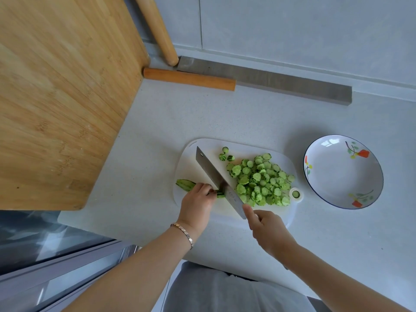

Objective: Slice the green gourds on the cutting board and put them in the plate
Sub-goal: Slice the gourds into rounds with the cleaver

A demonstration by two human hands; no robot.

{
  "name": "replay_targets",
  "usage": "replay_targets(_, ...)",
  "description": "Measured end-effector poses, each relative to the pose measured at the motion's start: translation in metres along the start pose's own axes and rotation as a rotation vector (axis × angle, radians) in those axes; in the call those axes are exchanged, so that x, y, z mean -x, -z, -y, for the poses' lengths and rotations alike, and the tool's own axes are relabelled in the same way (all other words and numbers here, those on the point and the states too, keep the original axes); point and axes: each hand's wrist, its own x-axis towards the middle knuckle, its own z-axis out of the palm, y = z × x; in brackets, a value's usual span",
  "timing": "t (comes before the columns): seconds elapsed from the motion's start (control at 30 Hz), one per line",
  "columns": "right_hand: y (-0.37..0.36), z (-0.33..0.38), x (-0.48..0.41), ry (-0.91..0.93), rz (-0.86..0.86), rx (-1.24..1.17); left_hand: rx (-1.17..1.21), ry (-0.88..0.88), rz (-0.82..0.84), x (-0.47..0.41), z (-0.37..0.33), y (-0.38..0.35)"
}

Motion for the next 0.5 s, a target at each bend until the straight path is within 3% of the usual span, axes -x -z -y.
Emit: replay_targets(0.5, 0.016, -0.007, 0.004, -0.072, 0.021, -0.226, 0.026, -0.079, -0.030, -0.001, 0.001, 0.000)
